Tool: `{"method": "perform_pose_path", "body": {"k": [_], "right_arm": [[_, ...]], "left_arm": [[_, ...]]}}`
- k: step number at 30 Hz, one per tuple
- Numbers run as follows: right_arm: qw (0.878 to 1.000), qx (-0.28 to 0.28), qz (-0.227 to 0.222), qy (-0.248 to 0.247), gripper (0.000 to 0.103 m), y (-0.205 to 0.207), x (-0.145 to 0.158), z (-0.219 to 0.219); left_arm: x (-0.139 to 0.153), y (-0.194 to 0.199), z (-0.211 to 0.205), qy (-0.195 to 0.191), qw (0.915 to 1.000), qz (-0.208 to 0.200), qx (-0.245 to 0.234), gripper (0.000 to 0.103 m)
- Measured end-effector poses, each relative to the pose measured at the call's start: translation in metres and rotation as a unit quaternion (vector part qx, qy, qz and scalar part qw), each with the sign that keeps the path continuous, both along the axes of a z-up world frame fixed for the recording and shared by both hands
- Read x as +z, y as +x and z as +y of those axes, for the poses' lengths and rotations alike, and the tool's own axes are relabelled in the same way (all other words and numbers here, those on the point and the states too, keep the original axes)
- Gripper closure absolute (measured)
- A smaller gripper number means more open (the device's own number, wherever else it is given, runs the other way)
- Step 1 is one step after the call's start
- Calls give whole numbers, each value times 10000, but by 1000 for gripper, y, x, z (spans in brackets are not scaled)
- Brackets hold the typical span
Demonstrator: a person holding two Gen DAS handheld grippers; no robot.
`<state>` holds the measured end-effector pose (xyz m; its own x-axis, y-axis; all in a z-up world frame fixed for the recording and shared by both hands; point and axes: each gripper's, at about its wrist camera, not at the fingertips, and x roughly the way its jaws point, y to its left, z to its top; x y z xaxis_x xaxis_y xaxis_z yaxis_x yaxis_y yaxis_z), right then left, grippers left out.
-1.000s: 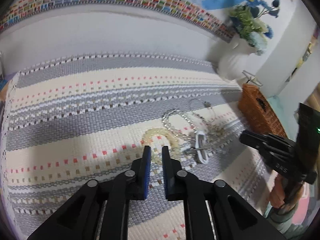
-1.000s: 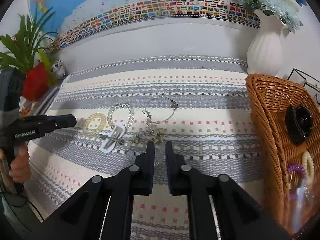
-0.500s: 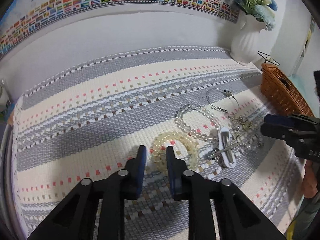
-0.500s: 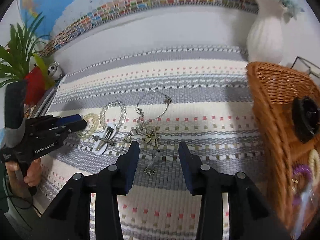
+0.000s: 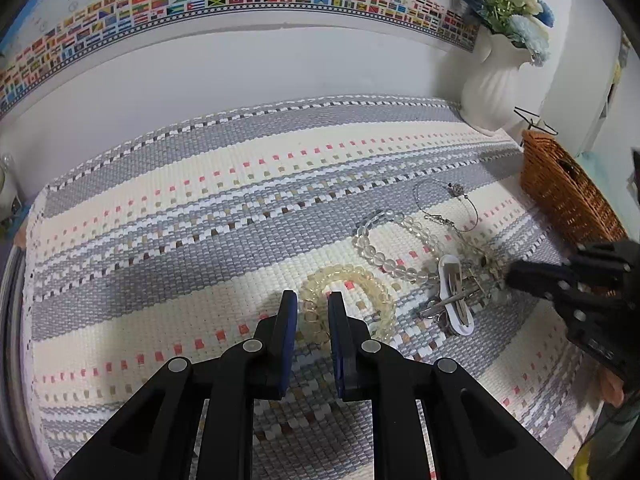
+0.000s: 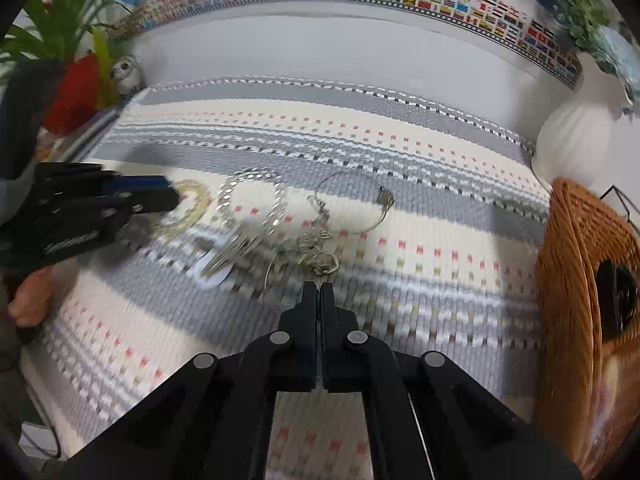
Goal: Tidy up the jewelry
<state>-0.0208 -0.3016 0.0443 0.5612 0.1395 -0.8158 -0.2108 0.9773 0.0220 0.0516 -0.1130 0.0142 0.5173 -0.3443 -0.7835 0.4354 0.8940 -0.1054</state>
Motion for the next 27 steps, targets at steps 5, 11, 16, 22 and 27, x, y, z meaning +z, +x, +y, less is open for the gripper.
{"method": "perform_pose_path", "body": {"k": [5,11,16,22,27], "right_arm": [[9982,-26,-153,576,102,-18,13,-17],[9968,-196,-205,750,102,-15,24,-25],[9939,-94,166,1085,97,-4,13,-22],[9966,643,115,498,74,-5,14,20],[9949,998,116,-79,60,1,7,41]], "left_arm": [[-1,0,0,41,10000,-35,-8,88],[0,-3,-2,61,10000,-62,1,88],[0,-4,-3,82,9999,-81,1,87],[0,-4,-5,130,9999,-105,-5,87],[0,-4,-4,91,9999,-81,6,86]]}}
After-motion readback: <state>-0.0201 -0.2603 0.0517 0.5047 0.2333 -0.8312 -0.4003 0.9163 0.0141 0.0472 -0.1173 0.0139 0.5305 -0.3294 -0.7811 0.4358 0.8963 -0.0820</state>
